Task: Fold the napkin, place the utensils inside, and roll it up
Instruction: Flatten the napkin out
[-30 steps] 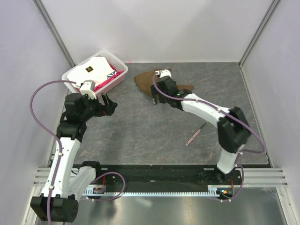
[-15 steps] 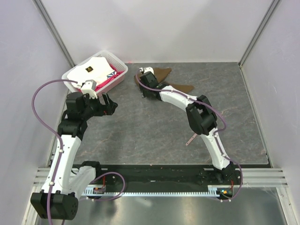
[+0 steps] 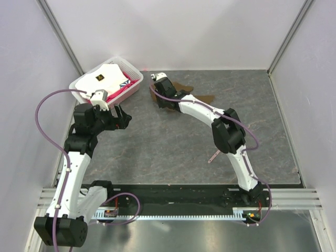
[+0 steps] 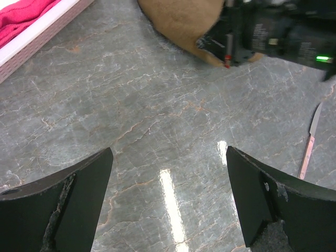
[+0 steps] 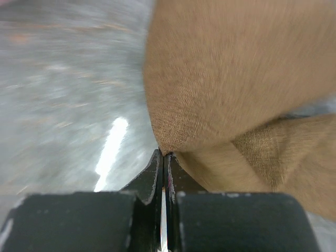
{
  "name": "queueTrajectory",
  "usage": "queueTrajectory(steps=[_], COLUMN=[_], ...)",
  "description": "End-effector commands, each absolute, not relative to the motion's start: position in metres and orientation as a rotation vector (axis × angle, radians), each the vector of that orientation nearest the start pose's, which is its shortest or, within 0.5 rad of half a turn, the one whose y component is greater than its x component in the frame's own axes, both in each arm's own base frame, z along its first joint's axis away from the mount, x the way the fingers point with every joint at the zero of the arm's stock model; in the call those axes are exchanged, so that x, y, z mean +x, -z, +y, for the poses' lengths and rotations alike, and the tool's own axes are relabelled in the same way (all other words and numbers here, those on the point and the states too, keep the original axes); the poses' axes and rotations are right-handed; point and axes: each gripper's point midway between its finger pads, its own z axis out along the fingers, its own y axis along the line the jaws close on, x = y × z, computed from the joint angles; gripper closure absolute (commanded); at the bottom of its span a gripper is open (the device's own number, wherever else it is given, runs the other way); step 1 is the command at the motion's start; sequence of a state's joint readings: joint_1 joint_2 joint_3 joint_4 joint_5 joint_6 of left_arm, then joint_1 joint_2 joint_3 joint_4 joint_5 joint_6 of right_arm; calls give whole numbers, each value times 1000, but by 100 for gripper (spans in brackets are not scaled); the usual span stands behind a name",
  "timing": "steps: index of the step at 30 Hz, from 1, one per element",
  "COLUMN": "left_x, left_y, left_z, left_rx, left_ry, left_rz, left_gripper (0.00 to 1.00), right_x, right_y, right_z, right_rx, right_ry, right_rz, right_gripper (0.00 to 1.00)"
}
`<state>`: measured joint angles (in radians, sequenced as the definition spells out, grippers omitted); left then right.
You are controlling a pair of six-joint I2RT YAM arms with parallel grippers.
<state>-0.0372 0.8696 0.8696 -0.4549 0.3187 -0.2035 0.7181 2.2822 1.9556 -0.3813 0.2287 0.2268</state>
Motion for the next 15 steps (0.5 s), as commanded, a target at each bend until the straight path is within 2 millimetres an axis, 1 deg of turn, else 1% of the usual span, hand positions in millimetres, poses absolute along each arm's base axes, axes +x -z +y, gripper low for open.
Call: queueTrajectory(steps=[1, 2, 3, 4, 5, 6, 7, 8, 9, 11, 12, 13, 14, 15], left_x=[288, 288, 288, 287, 287, 287, 287, 287, 287, 287, 287, 286, 286, 286], left_y=[-245, -246, -247, -248, -248, -247, -248, -248, -248, -247, -249, -249, -248, -248], left_z=[-75, -74, -73, -72, -71, -71, -71, -70, -70, -71, -72, -73, -74, -74], left_rx=[80, 76, 74, 70, 68, 64, 64, 63, 62, 59, 63, 58, 52, 44], left_ry=[458, 450, 447, 443, 436, 434, 432, 428, 429, 439, 441, 453, 459, 462], left_rz=[1982, 1980, 1977, 1972, 1969, 1973, 1970, 1970, 1970, 1972, 1967, 1968, 1972, 1971], left_gripper=[4, 4, 4, 4, 4, 4, 4, 4, 4, 5, 6, 6, 7, 8], right_x=[422, 415, 402, 394, 394, 389, 387, 388, 394, 403, 414, 420, 430, 441], right_y=[-250, -263, -297, -298, -307, -328, -326, -330, -331, -325, -314, -307, -296, -282], right_z=[402, 398, 390, 383, 372, 358, 350, 342, 325, 310, 297, 291, 287, 274], right_rx=[-515, -507, -487, -483, -445, -417, -412, -401, -368, -340, -319, -305, -294, -279], right_ry=[-423, -429, -461, -461, -436, -422, -393, -368, -306, -272, -262, -260, -256, -244], right_rz=[1960, 1944, 1889, 1894, 1885, 1850, 1853, 1844, 1841, 1860, 1888, 1901, 1916, 1944], right_gripper=[100, 100, 100, 100, 100, 100, 100, 100, 100, 100, 100, 100, 100, 100])
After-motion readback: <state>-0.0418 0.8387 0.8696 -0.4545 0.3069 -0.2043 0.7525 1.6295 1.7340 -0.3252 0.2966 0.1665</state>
